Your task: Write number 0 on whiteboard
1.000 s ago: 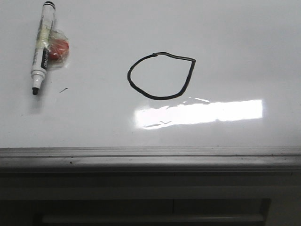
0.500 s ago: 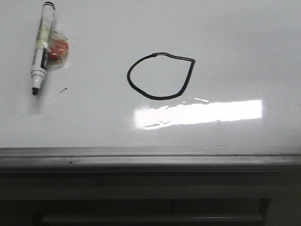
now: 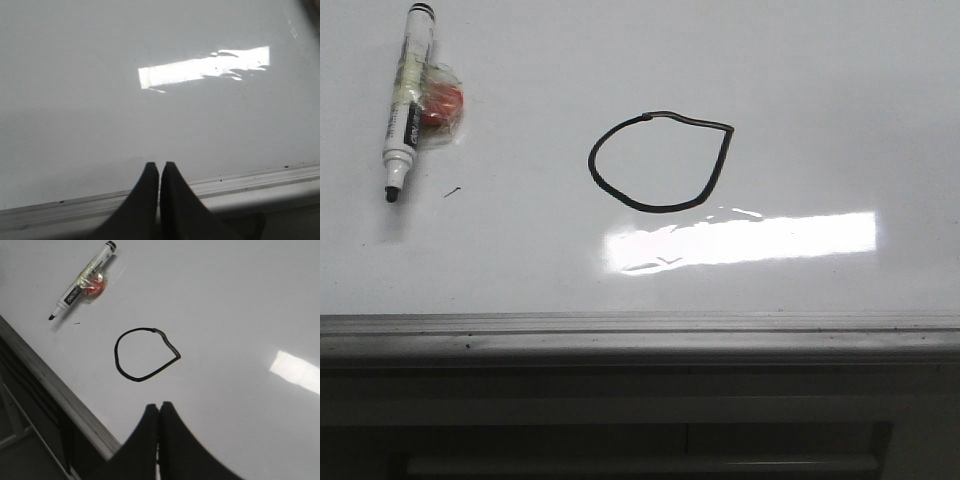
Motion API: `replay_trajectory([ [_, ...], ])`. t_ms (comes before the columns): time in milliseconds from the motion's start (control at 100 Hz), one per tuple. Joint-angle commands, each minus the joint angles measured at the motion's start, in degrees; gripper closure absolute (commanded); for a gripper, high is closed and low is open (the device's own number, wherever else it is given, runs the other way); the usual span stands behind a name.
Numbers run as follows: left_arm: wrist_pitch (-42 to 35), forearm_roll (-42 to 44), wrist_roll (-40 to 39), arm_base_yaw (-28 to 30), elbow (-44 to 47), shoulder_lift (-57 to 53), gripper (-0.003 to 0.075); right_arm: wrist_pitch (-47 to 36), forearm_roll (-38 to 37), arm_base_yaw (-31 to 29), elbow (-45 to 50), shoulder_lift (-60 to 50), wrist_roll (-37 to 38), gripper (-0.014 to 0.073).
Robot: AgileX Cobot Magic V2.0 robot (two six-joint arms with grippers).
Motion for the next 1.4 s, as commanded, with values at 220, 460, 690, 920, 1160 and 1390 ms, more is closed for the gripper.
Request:
replay_trajectory([
  [220,-2.6,-0.8,-0.1,0.2,1.8,-1.5,0.074,-31.4,23.4,-21.5,7.8,-1.6,-24.3,0.0662],
  [460,-2.6,-0.8,-0.1,0.2,1.8,-1.5,0.074,-21.0,23.5,-31.6,17.1,-14.8,-24.1,0.0662],
  [690,-2.6,-0.8,-0.1,0.2,1.8,-1.5,0.074,-18.9,26.3,-40.3,24.0,-25.4,-24.1,0.0662],
  [920,-2.6,-0.8,-0.1,0.2,1.8,-1.5,0.074,-7.6,26.3,-42.5,23.9,-29.1,-24.1,0.0662],
  [1160,-2.6,-0.8,-0.1,0.2,1.8,-1.5,0.074,0.9,26.3,-42.4,23.9,-29.1,-24.1,0.0662],
  [1390,-2.6,-0.8,-0.1,0.2,1.8,-1.5,0.074,1.2,26.3,-42.4,23.9,-29.1,-24.1,0.0662],
])
